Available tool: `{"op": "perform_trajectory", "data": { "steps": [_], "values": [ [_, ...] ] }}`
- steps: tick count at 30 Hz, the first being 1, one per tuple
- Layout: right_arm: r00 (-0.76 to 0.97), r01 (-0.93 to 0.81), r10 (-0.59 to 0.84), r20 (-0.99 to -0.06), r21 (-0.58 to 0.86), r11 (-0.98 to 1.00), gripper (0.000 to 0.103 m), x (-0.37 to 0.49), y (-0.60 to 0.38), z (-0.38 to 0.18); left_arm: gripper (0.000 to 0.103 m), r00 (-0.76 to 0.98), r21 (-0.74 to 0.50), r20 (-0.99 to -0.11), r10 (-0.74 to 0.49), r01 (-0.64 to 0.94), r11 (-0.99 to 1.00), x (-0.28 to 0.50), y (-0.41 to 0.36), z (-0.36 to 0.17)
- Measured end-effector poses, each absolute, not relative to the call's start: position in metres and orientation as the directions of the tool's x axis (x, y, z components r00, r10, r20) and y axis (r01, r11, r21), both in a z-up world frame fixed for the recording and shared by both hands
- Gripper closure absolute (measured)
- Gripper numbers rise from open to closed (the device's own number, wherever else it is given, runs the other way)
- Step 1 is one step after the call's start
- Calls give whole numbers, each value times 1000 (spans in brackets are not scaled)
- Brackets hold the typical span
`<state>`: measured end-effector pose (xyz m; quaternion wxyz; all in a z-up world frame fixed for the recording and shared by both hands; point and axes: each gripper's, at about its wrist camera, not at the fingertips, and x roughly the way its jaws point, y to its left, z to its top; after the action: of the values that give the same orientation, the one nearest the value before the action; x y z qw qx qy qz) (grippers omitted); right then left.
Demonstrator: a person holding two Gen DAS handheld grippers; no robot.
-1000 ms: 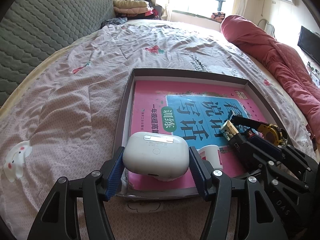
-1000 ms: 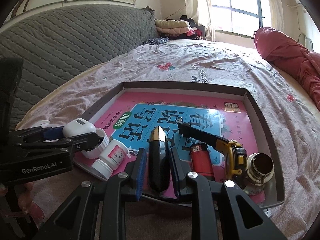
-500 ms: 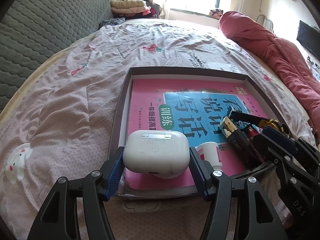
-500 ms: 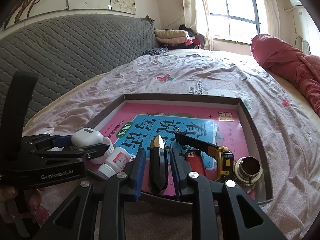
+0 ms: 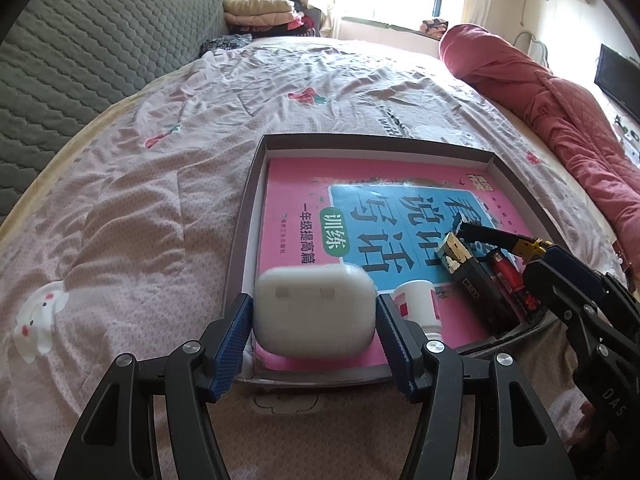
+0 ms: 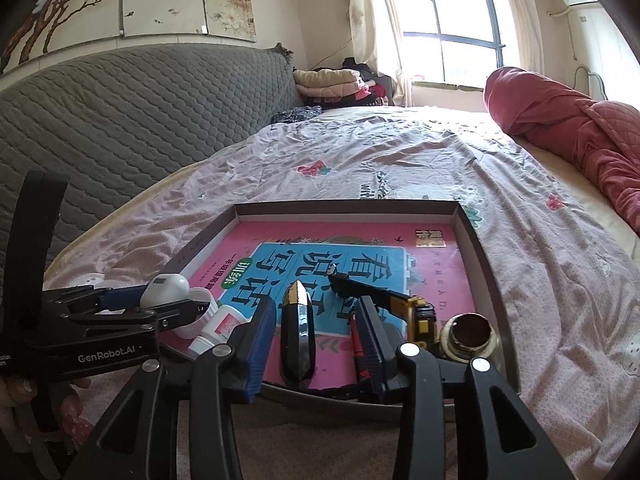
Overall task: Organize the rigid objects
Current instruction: 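Open the left tool to release the earbuds case while the right tool releases the tube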
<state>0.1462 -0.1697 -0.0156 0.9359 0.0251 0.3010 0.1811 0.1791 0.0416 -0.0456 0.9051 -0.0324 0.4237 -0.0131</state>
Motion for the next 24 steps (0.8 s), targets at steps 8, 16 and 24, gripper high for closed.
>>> {"op": "perform_trajectory", "data": {
  "steps": [8, 16, 24],
  "values": [
    [760, -300, 332, -559, 151, 942, 51, 137, -176, -13, 38, 648, -79, -760, -59, -2, 997, 171, 42, -37],
    [779, -267, 311, -544, 160, 950, 51, 126, -186, -2, 38, 663, -85, -747, -60, -6, 996, 159, 42, -22],
    [798, -229, 281, -534, 163, 960, 47, 113, -194, 11, 33, 681, -78, -730, -56, -2, 997, 140, 36, -8]
  ]
}}
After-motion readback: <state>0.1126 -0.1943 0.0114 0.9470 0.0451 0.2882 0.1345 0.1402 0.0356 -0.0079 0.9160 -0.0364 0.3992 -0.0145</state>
